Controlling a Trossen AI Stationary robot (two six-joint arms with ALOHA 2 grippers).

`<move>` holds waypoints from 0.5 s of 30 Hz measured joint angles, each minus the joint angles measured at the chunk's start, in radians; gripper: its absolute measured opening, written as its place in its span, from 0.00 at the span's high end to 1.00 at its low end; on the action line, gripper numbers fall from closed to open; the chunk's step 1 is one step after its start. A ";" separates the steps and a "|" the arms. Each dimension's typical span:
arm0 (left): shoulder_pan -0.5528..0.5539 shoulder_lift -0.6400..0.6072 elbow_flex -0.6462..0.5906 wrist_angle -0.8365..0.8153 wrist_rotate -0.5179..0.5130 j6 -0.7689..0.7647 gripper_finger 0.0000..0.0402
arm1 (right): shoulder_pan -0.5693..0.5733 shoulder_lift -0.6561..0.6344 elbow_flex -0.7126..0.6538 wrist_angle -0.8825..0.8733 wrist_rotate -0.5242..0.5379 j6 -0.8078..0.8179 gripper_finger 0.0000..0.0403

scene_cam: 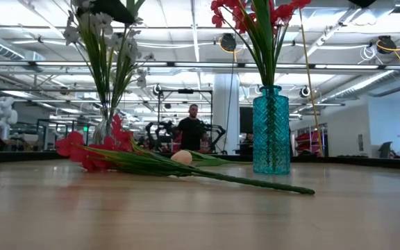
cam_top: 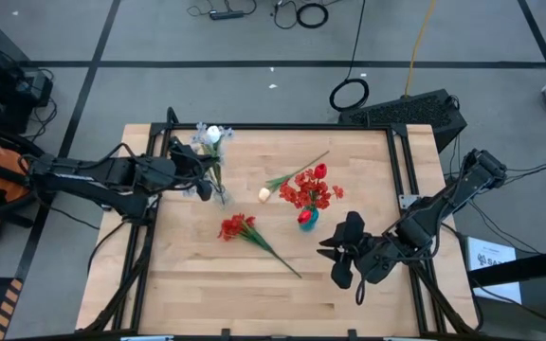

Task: Sort flowers into vase by color
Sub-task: Put the white tulip into the transparent vase

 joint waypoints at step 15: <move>0.000 0.001 -0.162 0.098 -0.004 -0.092 0.97 | 0.000 0.000 0.000 0.001 -0.003 0.006 0.78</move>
